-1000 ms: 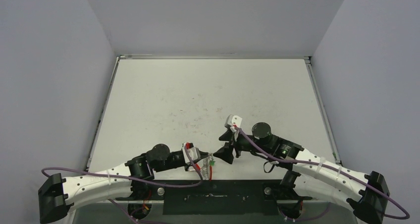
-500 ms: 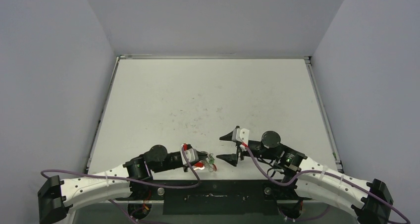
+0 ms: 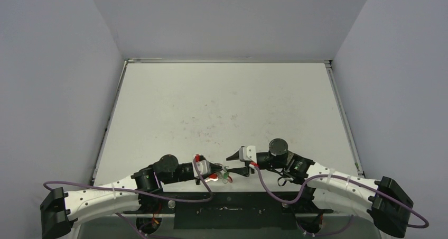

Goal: Put the keys on the keyring

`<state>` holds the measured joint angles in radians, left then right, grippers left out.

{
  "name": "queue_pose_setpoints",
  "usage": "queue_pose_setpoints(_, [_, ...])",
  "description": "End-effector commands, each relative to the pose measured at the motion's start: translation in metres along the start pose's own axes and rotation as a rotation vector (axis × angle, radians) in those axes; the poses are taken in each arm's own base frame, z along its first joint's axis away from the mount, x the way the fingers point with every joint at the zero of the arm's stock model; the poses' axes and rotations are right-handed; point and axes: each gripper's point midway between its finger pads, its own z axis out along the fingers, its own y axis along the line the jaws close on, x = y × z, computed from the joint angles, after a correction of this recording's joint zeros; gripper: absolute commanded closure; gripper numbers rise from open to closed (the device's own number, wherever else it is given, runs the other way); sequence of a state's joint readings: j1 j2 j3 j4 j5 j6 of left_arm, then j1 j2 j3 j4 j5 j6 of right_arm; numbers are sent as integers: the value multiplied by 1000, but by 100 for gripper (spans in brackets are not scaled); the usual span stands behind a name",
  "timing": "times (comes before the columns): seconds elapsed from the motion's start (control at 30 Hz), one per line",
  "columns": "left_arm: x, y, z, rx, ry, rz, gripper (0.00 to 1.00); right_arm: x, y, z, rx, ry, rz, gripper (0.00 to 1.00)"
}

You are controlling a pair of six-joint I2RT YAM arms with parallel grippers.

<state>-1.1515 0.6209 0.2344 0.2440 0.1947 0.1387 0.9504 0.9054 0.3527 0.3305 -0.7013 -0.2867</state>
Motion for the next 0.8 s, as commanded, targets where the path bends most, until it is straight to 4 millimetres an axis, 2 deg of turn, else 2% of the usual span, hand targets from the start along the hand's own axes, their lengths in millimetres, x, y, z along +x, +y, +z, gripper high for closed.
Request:
queue_pose_setpoints(0.0, [-21, -2, 2, 18, -78, 17, 100, -21, 4, 8, -64, -85, -84, 62])
queue_pose_setpoints(0.17, [-22, -2, 3, 17, -82, 20, 100, -17, 6, 12, -79, -73, -84, 71])
queue_pose_setpoints(0.4, [-22, -2, 3, 17, -84, 19, 100, -18, 10, 16, -103, -74, -91, 77])
queue_pose_setpoints(0.53, [-22, -2, 3, 18, -87, 18, 100, -16, 9, 19, -104, -69, -87, 84])
queue_pose_setpoints(0.67, [-22, -2, 3, 17, -85, 18, 100, -17, 7, 20, -101, -55, -80, 100])
queue_pose_setpoints(0.77, [-22, -1, 1, 10, -82, 17, 100, -17, 2, 18, -85, -10, -54, 100])
